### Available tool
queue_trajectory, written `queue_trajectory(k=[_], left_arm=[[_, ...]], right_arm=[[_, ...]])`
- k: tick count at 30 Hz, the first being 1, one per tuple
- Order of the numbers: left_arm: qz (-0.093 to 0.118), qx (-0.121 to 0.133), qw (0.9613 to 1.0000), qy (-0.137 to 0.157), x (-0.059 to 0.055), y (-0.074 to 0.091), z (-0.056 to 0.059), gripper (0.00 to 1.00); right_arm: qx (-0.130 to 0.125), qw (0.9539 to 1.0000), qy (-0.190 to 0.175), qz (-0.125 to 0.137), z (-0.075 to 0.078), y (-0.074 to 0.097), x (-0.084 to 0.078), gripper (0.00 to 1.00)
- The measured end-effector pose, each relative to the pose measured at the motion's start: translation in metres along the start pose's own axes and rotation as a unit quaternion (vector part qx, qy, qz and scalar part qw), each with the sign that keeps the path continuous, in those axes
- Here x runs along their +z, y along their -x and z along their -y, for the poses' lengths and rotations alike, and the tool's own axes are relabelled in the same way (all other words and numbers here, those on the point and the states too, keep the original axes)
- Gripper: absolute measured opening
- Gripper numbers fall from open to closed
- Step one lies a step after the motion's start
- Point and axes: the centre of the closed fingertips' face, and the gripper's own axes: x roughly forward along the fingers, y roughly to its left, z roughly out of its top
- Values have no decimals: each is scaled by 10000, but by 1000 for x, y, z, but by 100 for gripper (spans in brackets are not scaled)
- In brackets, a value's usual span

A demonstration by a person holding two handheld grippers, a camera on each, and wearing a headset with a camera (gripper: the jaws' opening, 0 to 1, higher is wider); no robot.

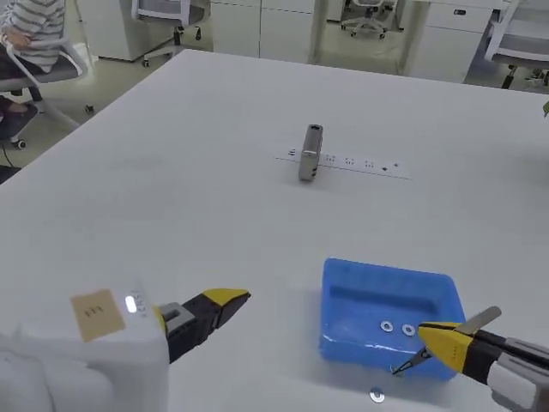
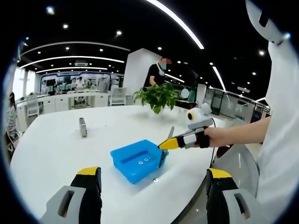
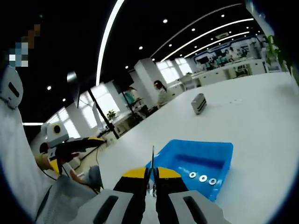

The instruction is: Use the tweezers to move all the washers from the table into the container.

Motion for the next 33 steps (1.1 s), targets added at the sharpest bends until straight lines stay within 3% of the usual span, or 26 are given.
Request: queue_trajectory(k=[18,33], left_arm=[[-15,47,10000,31,-2,3,-3,95],[-43,83,9999,47,-4,4,-5,94]], right_arm=[[229,9983,-352,403,1,-9,26,3],[-55,9975,-559,434,31,-22,26,3]])
